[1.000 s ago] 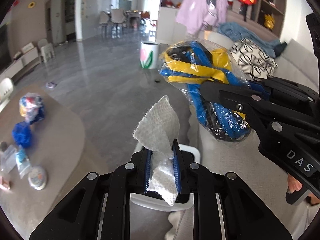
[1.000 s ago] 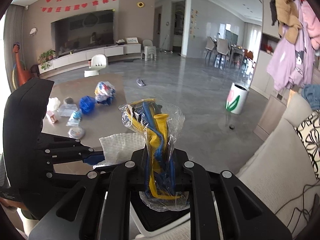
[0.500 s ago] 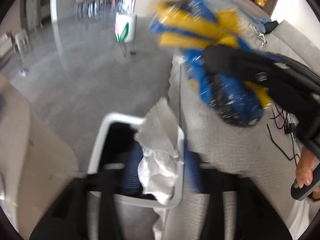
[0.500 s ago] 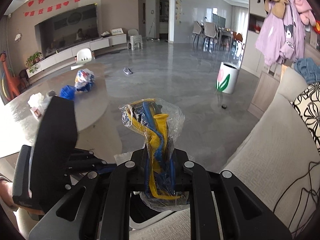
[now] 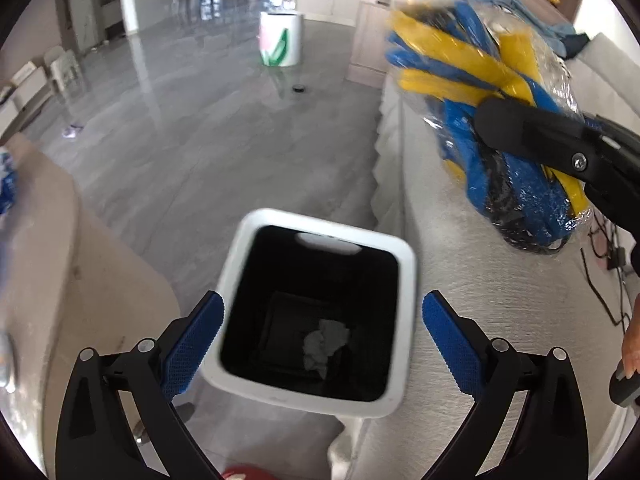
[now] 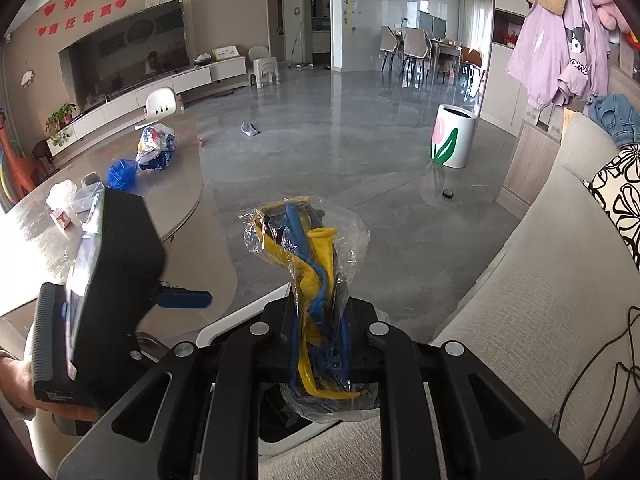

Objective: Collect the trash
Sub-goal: 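Carry tissue and yellow-blue bag to the white bin and release both, then bring both open tools back to the table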

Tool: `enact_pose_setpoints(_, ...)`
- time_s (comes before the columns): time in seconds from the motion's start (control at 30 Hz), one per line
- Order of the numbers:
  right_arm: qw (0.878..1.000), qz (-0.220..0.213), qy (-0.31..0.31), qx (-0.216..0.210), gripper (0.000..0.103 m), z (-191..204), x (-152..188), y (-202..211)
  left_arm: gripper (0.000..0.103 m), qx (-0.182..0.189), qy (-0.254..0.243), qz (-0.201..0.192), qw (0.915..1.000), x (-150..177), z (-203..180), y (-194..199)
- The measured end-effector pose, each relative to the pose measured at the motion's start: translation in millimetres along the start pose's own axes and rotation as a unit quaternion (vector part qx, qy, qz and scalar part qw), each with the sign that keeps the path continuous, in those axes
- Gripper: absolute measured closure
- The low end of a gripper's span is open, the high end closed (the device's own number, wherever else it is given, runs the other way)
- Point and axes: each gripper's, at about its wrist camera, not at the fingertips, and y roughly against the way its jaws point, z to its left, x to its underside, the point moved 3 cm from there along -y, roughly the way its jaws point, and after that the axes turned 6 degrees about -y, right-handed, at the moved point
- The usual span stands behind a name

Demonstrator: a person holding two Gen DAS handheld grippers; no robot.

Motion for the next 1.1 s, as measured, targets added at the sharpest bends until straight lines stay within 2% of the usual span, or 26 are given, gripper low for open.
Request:
enact_pose_setpoints(0.13, 1.000, 0.013, 0.000, -0.008, 0.086, 3, 3, -10, 0.005, -0.047, 0.022, -0.006, 0.9986, 9, 25, 15)
enact_pose_setpoints(0.23, 0.999, 0.034, 0.005, -0.015, 0.086, 9, 13, -27, 0.005, -0.088, 0.030, 0.008, 0.9956, 18, 45, 22)
enact_pose_setpoints(0.37, 0.998, 0.060, 0.014, -0.018, 0.083, 19, 26, -50, 0.005, -0.118, 0.043, -0.002, 0.9921, 27, 61, 37)
enact_pose_setpoints(0.4, 0.997, 0.067, 0.016, -0.019, 0.075, 20, 28, -55, 0.005, -0.120, 0.049, -0.005, 0.9916, 28, 64, 41)
enact_pose_setpoints(0.43, 0.997, 0.075, 0.017, -0.021, 0.048, 21, 29, -59, 0.005, -0.119, 0.059, -0.009, 0.9911, 28, 68, 47)
enact_pose_setpoints(0.5, 0.995, 0.093, 0.022, -0.014, 0.006, 23, 32, -69, 0.005, -0.114, 0.077, -0.017, 0.9904, 29, 74, 57)
enact_pose_setpoints(0.67, 0.994, 0.101, 0.027, 0.001, 0.005, 19, 29, -72, 0.005, -0.118, 0.094, -0.032, 0.9880, 35, 79, 69)
enact_pose_setpoints(0.9, 0.999, 0.020, 0.035, -0.019, 0.005, 34, -6, -29, 0.005, -0.135, 0.134, -0.062, 0.9798, 42, 104, 96)
enact_pose_setpoints(1.0, 0.998, -0.010, 0.050, -0.031, 0.005, 48, -23, -12, 0.005, -0.145, 0.158, -0.079, 0.9735, 46, 115, 108)
enact_pose_setpoints(1.1, 0.995, -0.034, 0.075, -0.050, 0.005, 68, -36, -2, 0.005, -0.166, 0.185, -0.100, 0.9636, 50, 126, 122)
